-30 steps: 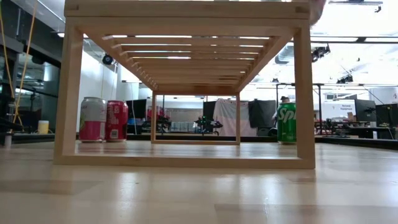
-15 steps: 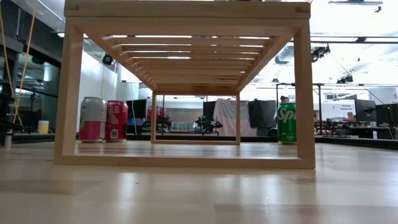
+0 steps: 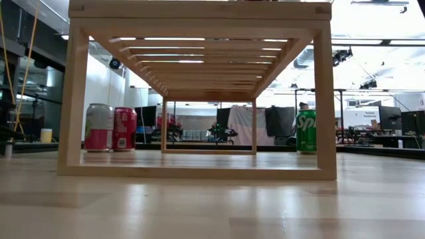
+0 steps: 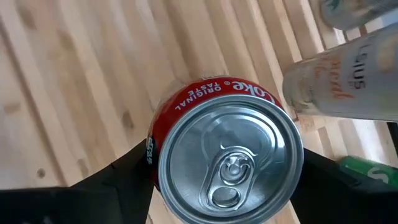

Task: Place canned beverage on shelf
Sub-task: Put the red white soda can on the shelf

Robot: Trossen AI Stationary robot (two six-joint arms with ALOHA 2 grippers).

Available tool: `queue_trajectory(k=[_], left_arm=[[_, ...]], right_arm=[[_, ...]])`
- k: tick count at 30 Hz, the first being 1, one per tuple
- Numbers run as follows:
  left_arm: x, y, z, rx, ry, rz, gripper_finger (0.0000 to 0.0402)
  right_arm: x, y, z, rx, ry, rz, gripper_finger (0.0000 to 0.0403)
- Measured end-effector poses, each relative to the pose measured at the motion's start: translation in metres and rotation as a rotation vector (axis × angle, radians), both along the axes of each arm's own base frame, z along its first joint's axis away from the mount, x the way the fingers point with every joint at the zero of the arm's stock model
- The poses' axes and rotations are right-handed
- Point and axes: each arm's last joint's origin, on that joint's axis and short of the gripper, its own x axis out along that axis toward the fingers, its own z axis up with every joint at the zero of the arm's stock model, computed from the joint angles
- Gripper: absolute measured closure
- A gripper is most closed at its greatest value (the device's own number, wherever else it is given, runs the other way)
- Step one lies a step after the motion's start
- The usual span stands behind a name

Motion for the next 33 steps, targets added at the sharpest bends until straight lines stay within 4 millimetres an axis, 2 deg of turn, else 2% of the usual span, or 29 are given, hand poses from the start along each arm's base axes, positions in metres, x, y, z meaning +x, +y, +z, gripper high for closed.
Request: queue_trajectory(k=[4,10,29,33], left_arm=[[0.0,0.0,0.0,-0.02,-0.015,-0.002,0.0036],[0.0,0.0,0.0,-0.059,-0.041,-0.004,0.0036],[0.0,0.0,0.0,-0.101,-0.069,-0.006,0.0036],[0.0,0.0,0.0,-0.101,-0.069,-0.006,0.0036]], right_arm=[[0.001,-0.01,0.0,-0.067,-0.003,-0.05,0.0124],[0.001,-0.023,0.0,-0.05,0.006,-0.051,0.0124],[0.0,-0.03,0.0,-0.081,0.027,0.016,0.0124],[0.001,-0.03,-0.001,-0.079,0.023,0.001,0.0078]])
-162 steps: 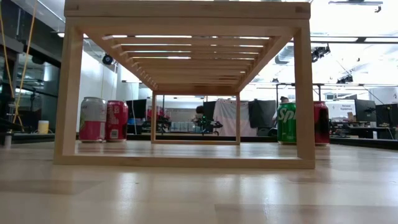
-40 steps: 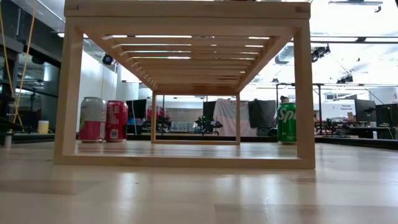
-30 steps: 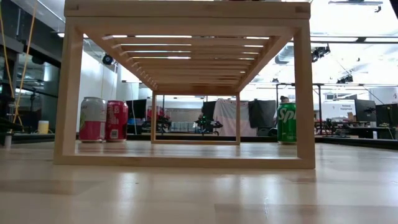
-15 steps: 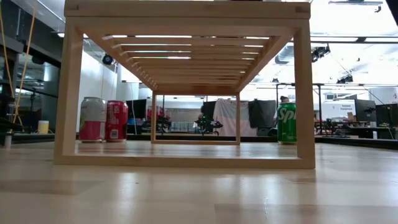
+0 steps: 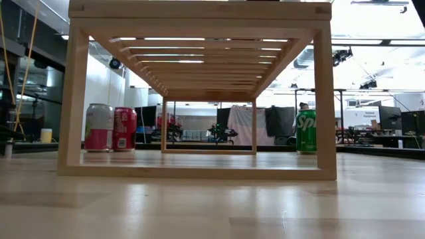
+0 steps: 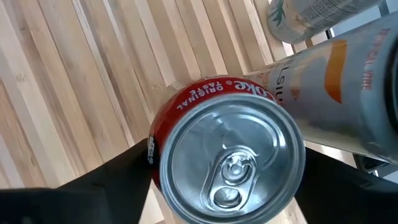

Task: Place canned beverage on shelf
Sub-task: Put the red white soda can on the shelf

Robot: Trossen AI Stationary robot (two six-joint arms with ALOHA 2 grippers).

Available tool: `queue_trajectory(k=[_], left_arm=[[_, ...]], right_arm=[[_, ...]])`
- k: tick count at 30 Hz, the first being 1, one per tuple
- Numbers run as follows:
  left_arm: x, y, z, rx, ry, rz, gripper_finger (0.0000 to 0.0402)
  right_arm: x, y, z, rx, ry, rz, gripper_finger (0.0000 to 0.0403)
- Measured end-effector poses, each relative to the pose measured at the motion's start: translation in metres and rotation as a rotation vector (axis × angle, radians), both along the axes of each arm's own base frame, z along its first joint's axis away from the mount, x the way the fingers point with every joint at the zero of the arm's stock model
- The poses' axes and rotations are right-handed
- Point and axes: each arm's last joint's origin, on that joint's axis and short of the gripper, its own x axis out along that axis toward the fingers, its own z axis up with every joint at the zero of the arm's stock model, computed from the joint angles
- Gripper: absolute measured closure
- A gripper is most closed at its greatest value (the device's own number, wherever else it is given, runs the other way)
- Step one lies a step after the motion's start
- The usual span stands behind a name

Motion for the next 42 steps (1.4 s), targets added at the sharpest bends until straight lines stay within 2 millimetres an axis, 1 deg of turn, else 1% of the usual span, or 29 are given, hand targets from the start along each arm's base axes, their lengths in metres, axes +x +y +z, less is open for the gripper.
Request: queue_trajectory(k=[2,4,12,17,23,26,30,33,35,37,40,42], left_arm=[[0.0,0.0,0.0,0.0,0.0,0.0,0.0036],[0.0,0.0,0.0,0.0,0.0,0.0,0.0036],[0.0,0.0,0.0,0.0,0.0,0.0,0.0036],[-0.007,-0.001,0.003,0.012,-0.016,-0.032,0.0036],[-0.021,-0.002,0.008,0.015,-0.057,-0.035,0.0036],[-0.025,-0.003,0.009,0.016,-0.065,-0.035,0.0036],[-0.024,-0.003,0.005,0.026,-0.013,-0.034,0.0036],[-0.022,-0.002,-0.001,0.019,0.054,-0.016,0.0036],[-0.02,-0.001,-0.006,0.006,0.099,0.015,0.0036],[-0.016,0.001,-0.01,-0.034,0.115,0.094,0.0036],[-0.008,0.008,-0.024,-0.127,0.186,0.276,0.0036],[0.0,0.019,-0.033,-0.199,0.297,0.337,0.0036]], right_arm=[[0.0,0.0,0.0,-0.002,-0.003,-0.003,0.006],[0.0,0.0,0.001,-0.004,-0.005,-0.004,0.0053],[-0.001,0.0,0.001,-0.002,-0.005,-0.003,0.0052],[-0.012,0.0,0.013,0.007,-0.041,0.0,0.0051],[-0.037,0.002,0.037,0.032,-0.121,0.011,0.005],[-0.051,0.003,0.048,0.052,-0.166,0.008,0.005],[-0.071,0.007,0.063,0.05,-0.222,0.018,0.005],[-0.087,0.01,0.075,-0.006,-0.267,0.01,0.005],[-0.099,0.011,0.082,-0.062,-0.298,-0.007,0.005],[-0.113,0.01,0.089,-0.102,-0.336,-0.049,0.005],[-0.136,0.005,0.086,-0.131,-0.345,-0.135,0.005],[-0.15,0.003,0.075,-0.128,-0.325,-0.207,0.0049]])
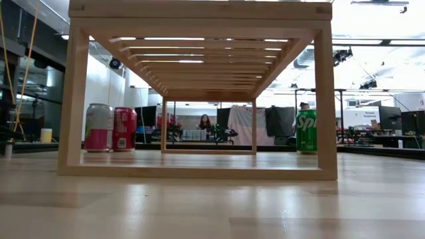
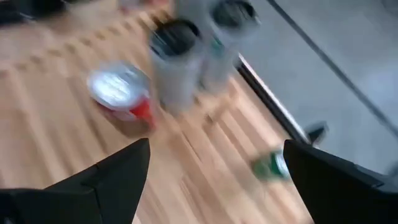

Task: Place canned beverage on shelf
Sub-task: Put the red white soda can on the shelf

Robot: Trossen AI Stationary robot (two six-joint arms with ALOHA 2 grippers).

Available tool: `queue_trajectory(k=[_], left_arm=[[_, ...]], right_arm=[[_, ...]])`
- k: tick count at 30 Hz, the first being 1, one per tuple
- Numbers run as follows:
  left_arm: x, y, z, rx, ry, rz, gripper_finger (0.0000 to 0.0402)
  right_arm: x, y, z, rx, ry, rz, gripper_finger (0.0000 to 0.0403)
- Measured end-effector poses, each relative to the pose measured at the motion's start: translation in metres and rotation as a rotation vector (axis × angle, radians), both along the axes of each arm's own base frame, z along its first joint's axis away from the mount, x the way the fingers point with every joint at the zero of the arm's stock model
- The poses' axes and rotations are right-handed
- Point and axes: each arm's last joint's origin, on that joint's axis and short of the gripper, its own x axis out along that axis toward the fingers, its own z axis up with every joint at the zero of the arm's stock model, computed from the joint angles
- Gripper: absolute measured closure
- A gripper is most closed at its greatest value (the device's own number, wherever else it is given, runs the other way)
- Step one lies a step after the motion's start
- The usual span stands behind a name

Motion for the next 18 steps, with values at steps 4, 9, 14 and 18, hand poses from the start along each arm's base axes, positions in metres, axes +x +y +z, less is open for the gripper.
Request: queue_trajectory(k=[4,9,14,18], left_arm=[[0.017,0.038,-0.02,-0.217,0.304,0.068,0.0036],[0.031,0.1,-0.07,-0.452,0.597,0.15,0.0036],[0.033,0.14,-0.122,-0.663,0.58,0.111,0.0036],[0.029,0.152,-0.136,-0.71,0.519,0.135,0.0036]], right_arm=[[-0.02,-0.005,-0.027,0.058,0.008,-0.117,0.0049],[-0.023,-0.005,-0.054,0.155,-0.044,-0.14,0.0049],[-0.018,-0.004,-0.069,0.197,-0.071,-0.114,0.0049],[-0.014,-0.003,-0.072,0.217,-0.07,-0.101,0.0049]])
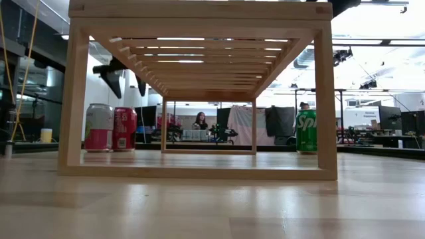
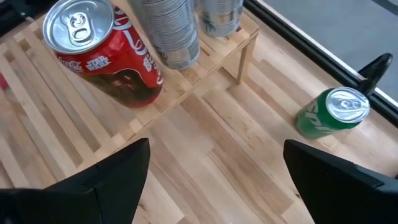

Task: Place canned beverage on shelf
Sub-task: Put the red white soda can on the shelf

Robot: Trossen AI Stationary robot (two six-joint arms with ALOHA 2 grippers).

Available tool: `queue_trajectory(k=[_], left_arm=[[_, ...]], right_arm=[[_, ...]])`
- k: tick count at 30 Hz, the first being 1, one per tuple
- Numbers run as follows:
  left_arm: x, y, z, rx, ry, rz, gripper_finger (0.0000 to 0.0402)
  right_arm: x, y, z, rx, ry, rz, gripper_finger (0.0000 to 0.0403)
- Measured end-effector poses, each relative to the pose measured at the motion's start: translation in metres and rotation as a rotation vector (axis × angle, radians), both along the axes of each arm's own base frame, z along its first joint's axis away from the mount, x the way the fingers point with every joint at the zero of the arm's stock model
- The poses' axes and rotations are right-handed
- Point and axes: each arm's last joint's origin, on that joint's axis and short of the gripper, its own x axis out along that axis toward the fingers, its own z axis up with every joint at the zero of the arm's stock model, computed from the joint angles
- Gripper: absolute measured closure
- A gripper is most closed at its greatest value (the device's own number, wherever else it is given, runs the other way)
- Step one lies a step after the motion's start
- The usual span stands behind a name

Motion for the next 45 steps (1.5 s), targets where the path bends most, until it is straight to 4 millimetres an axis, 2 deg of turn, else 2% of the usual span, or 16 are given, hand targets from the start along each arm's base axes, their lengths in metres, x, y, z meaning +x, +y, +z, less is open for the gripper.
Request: queue_trajectory(k=[4,7,16,20,34,40,45], left_arm=[[-0.005,0.007,0.002,0.057,0.017,0.026,0.0036],[-0.01,0.014,0.0,0.023,0.004,0.022,0.0036],[-0.009,0.034,-0.029,-0.142,-0.011,0.031,0.0036],[-0.009,0.034,-0.034,-0.179,0.013,0.03,0.0036],[-0.009,0.033,-0.034,-0.171,0.033,0.041,0.0036],[-0.006,0.035,-0.049,-0.247,0.085,0.036,0.0036],[0.0,0.037,-0.055,-0.204,0.131,0.045,0.0036]], right_arm=[[0.002,0.001,0.001,0.005,-0.015,0.006,0.0049],[0.003,0.0,0.001,0.004,-0.027,0.006,0.0049],[0.003,0.0,0.001,0.004,-0.031,0.007,0.0049],[0.003,0.0,0.001,0.005,-0.032,0.007,0.0049],[0.003,0.0,0.001,0.005,-0.032,0.007,0.0049],[0.004,0.0,0.002,0.004,-0.045,0.007,0.0049],[0.004,0.0,0.002,0.011,-0.049,-0.002,0.0049]])
